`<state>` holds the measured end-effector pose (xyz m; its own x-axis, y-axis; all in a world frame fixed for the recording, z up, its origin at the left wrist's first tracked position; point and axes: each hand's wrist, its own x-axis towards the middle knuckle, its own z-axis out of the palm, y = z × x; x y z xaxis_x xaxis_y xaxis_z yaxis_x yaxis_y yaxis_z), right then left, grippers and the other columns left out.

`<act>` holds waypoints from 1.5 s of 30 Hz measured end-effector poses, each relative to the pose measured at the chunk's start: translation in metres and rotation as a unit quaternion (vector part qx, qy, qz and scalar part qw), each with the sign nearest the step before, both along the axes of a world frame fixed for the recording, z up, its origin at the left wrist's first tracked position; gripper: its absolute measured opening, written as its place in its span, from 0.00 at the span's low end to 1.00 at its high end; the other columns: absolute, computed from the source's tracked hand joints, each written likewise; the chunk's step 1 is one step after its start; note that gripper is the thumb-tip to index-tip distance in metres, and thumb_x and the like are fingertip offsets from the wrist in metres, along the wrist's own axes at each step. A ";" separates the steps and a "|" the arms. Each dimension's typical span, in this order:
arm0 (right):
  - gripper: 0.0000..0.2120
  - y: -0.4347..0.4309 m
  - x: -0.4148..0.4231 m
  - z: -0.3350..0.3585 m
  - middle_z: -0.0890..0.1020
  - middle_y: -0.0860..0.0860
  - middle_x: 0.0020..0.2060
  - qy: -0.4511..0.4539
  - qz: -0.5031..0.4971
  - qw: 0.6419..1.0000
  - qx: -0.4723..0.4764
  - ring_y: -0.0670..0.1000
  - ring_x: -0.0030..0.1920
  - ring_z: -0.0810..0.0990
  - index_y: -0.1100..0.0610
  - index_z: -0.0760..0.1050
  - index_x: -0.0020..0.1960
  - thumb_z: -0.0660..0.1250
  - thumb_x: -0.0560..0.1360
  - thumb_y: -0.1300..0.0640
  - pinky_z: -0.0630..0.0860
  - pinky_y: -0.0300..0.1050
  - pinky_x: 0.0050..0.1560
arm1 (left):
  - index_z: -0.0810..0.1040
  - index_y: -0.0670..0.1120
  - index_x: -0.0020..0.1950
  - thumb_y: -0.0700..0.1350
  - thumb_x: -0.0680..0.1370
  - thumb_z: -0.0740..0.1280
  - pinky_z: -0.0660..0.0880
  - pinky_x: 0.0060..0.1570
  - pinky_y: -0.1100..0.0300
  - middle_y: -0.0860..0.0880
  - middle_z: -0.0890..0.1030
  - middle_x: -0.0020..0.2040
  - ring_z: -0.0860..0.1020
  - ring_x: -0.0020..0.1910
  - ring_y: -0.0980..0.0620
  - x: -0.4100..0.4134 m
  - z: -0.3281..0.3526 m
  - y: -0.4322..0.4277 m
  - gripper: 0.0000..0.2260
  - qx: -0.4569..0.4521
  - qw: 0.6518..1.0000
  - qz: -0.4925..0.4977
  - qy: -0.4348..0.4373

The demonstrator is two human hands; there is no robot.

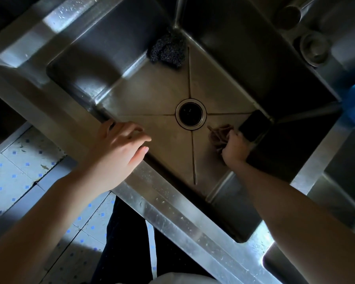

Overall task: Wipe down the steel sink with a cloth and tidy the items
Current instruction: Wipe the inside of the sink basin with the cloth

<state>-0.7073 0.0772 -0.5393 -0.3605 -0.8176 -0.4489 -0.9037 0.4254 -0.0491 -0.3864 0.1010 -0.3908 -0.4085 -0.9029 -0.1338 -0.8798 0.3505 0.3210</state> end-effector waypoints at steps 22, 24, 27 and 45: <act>0.11 0.031 0.070 -0.011 0.77 0.55 0.52 -0.154 -0.092 0.983 -0.036 0.57 0.48 0.78 0.54 0.72 0.46 0.63 0.70 0.68 0.75 0.47 0.46 | 0.81 0.44 0.49 0.49 0.75 0.58 0.67 0.53 0.46 0.44 0.80 0.50 0.79 0.46 0.41 -0.005 -0.002 -0.004 0.14 0.004 1.000 -0.007 0.005; 0.12 0.030 0.045 -0.010 0.78 0.56 0.53 -0.116 -0.220 0.966 -0.066 0.59 0.52 0.79 0.56 0.73 0.51 0.65 0.69 0.67 0.75 0.48 0.51 | 0.81 0.44 0.49 0.49 0.76 0.57 0.69 0.53 0.45 0.44 0.80 0.50 0.79 0.47 0.41 -0.004 0.002 -0.005 0.15 0.023 1.000 -0.014 0.002; 0.15 0.024 0.008 -0.009 0.80 0.58 0.56 -0.065 -0.401 0.910 -0.087 0.61 0.55 0.80 0.58 0.76 0.56 0.68 0.70 0.64 0.76 0.52 0.53 | 0.81 0.43 0.50 0.48 0.76 0.56 0.70 0.52 0.45 0.44 0.80 0.50 0.79 0.47 0.41 -0.005 0.005 -0.006 0.16 0.040 0.999 -0.012 0.006; 0.14 -0.013 0.064 -0.019 0.72 0.54 0.63 -0.161 -0.061 0.983 -0.059 0.48 0.46 0.76 0.56 0.73 0.62 0.57 0.79 0.63 0.67 0.28 0.40 | 0.81 0.43 0.51 0.48 0.76 0.57 0.71 0.49 0.47 0.43 0.79 0.52 0.78 0.48 0.40 0.000 0.008 -0.010 0.16 0.053 0.998 -0.015 -0.007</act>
